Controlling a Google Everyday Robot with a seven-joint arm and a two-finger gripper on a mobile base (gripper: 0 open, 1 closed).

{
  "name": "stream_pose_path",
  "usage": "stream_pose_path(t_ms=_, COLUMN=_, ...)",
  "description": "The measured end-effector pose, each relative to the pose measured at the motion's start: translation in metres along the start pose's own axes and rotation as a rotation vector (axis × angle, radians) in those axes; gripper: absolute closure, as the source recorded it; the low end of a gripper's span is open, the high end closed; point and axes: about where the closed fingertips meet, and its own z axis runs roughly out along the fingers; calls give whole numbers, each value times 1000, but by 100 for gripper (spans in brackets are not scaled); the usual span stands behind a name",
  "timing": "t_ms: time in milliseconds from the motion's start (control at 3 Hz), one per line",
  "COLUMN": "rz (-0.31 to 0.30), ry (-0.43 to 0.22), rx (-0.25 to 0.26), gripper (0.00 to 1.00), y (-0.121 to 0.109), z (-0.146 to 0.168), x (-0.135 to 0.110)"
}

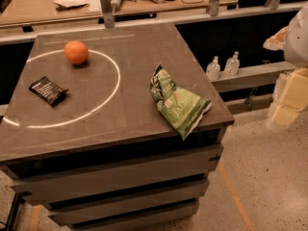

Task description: Move green jalapeno chip bag near rxbar chocolate

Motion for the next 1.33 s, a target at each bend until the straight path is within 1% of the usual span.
stream_pose_path(t_ms=333, rz=-2, ry=-4, rx=5, gripper=0, y=0, z=-1, x=-1)
stream_pose_path(t_ms=667, rz=-22, ry=-45, rx=12, gripper=0, y=-5, z=12, x=-19)
stream_pose_path(t_ms=1000, rz=-49, ry=-110, rx=6, gripper=0, y=-17, z=43, x=-53)
stream_pose_path(t_ms=1333, rz=-43, ry=-207, rx=-26, gripper=0, y=-27, z=75, x=-93)
